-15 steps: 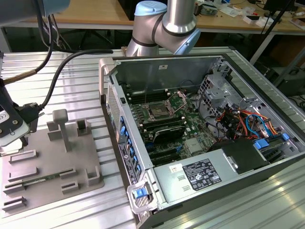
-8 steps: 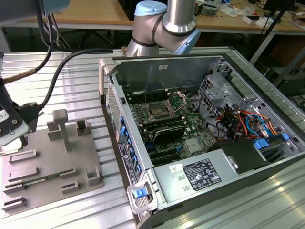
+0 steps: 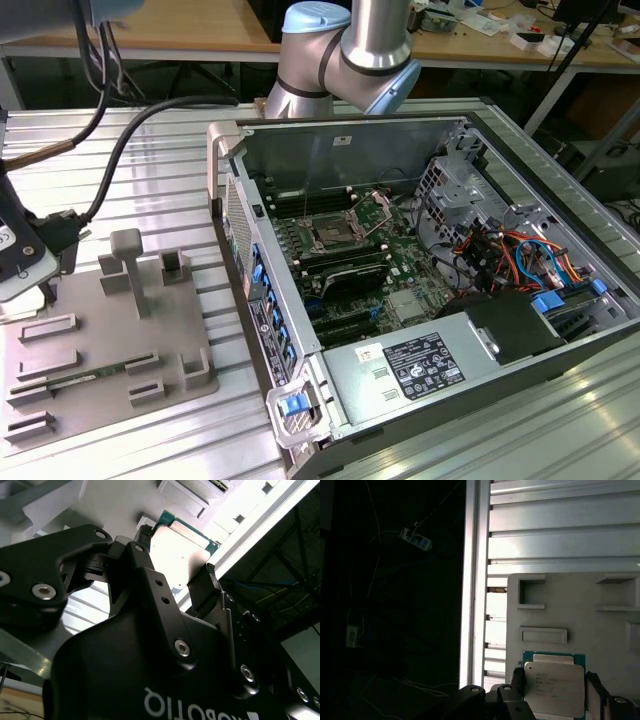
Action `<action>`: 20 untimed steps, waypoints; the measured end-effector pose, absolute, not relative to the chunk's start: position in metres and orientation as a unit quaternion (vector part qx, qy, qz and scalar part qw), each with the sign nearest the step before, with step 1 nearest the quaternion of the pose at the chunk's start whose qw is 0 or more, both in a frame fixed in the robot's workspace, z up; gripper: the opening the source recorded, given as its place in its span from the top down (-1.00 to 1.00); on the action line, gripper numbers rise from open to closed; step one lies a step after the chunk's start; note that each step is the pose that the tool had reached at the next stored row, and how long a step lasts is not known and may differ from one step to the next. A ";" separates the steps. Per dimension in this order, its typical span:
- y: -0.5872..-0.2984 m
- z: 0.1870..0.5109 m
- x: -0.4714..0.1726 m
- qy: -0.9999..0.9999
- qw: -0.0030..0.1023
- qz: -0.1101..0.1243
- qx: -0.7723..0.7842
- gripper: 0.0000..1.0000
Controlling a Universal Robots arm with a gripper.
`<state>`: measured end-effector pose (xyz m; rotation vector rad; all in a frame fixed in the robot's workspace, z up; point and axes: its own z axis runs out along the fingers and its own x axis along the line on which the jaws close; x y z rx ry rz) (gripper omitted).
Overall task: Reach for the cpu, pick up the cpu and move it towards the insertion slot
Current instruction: 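Pick up the cpu and move it towards the insertion slot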
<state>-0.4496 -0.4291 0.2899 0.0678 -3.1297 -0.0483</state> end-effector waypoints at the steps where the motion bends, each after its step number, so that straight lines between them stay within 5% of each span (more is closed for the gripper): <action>1: -0.429 0.291 -0.450 -1.000 0.005 -0.015 0.022 -0.09; 20: -0.429 0.304 -0.450 -1.000 0.005 -0.015 0.022 -0.09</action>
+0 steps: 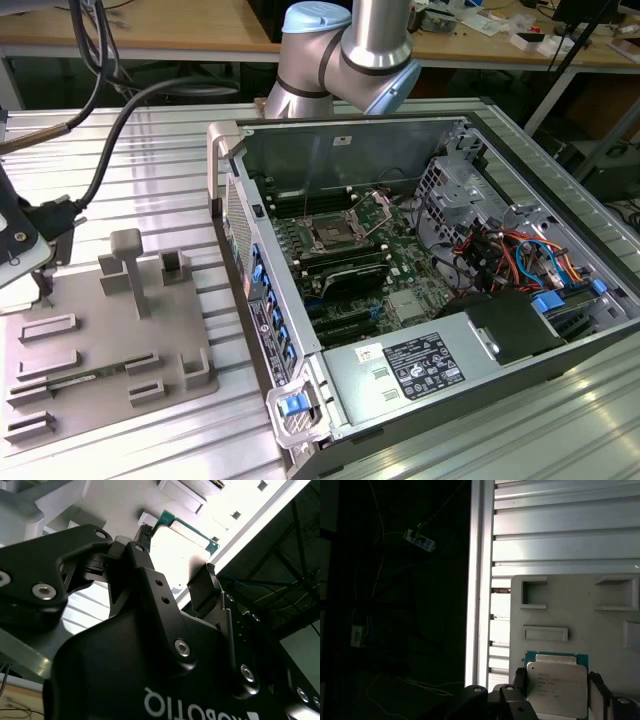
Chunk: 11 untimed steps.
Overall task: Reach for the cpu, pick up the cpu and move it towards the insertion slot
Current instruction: 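Pick up the cpu and move it towards the insertion slot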
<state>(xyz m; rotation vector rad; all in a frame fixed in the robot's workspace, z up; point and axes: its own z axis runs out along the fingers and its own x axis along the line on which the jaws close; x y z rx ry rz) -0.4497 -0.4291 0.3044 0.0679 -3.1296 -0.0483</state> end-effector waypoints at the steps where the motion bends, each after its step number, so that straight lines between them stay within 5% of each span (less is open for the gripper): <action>1: -0.429 0.305 -0.450 -1.000 0.005 -0.015 0.022 -0.09; 11: -0.429 0.311 -0.450 -1.000 0.005 -0.015 0.022 -0.09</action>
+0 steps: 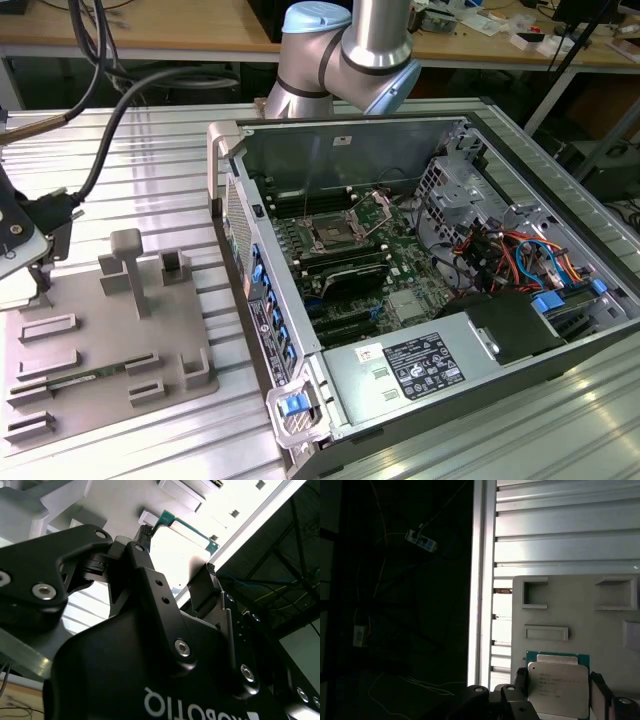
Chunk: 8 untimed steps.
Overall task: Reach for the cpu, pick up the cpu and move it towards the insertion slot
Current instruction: 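Pick up the cpu and move it towards the insertion slot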
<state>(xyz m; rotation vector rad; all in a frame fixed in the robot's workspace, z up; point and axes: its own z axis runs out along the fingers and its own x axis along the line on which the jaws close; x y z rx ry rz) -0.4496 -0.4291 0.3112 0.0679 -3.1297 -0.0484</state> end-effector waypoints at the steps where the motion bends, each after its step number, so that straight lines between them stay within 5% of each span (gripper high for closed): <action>1: -0.429 0.312 -0.450 -1.000 0.005 -0.015 0.022 -0.09; 8: -0.429 0.316 -0.450 -1.000 0.005 -0.015 0.022 -0.09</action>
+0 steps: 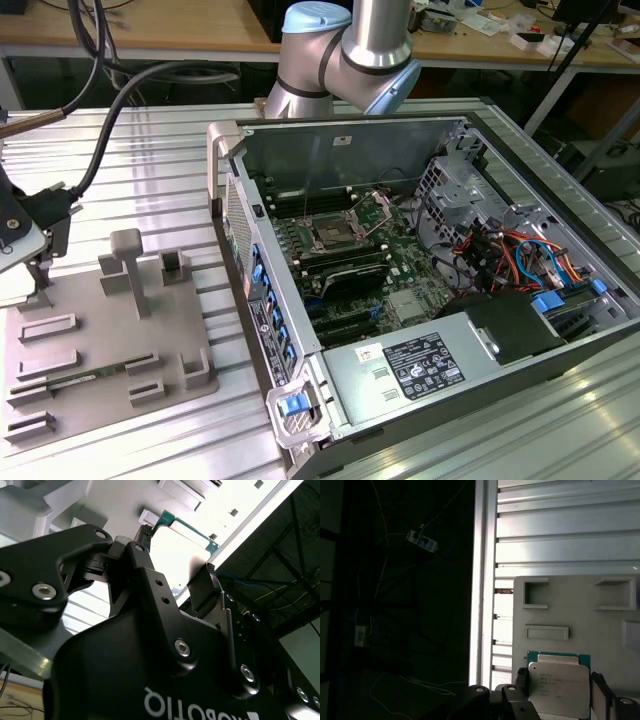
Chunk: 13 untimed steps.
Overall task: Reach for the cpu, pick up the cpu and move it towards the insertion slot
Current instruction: 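Pick up the cpu and move it towards the insertion slot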
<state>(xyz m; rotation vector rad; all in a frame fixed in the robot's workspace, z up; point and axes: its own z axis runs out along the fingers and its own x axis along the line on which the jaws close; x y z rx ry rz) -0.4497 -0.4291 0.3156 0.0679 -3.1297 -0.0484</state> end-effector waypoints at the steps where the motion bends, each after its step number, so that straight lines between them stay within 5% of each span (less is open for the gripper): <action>1: -0.429 0.316 -0.450 -1.000 0.005 -0.015 0.022 -0.09; 13: -0.429 0.322 -0.450 -1.000 0.005 -0.015 0.022 -0.09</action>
